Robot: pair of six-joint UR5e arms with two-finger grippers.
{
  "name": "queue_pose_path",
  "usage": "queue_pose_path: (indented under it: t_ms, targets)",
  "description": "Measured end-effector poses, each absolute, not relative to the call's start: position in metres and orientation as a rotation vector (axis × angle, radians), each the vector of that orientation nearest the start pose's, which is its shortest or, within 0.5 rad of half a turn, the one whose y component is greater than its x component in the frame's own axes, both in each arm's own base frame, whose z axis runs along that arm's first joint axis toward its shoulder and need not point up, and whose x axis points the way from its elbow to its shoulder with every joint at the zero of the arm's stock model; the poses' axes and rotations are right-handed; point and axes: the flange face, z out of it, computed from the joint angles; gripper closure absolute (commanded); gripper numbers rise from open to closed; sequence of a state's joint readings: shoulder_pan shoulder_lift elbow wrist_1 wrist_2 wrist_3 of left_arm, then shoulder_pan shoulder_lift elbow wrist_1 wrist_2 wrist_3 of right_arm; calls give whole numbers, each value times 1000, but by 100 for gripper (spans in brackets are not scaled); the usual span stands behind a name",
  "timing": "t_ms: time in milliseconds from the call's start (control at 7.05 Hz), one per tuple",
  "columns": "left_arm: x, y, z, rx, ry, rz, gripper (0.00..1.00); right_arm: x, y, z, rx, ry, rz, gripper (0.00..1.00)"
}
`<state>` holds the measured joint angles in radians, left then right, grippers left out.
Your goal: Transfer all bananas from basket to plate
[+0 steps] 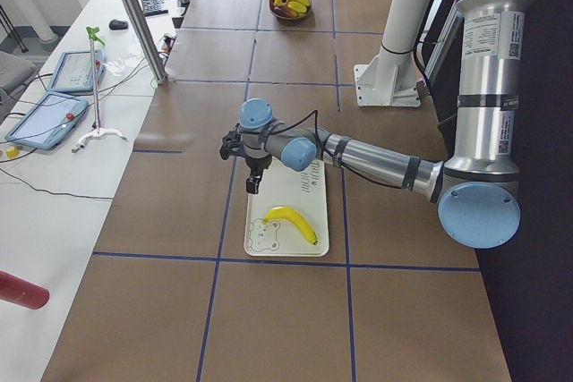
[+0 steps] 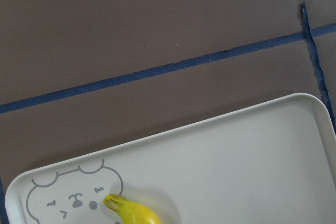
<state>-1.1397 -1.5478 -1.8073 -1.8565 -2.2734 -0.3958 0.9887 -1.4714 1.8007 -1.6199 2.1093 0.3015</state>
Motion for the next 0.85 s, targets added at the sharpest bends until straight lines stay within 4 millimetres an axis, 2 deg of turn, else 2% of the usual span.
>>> queue_pose_path:
  t_ms: [142,567,851]
  targets:
    - [145,-481,523,162,823,209,0,-225,-489,514,16,-603,-351,16]
    - [145,-481,523,164,823,209,0,-224,-487,519,9,-599,-353,29]
    - [145,-481,523,164,823,209,0,-224,-486,520,7,-599,-352,41]
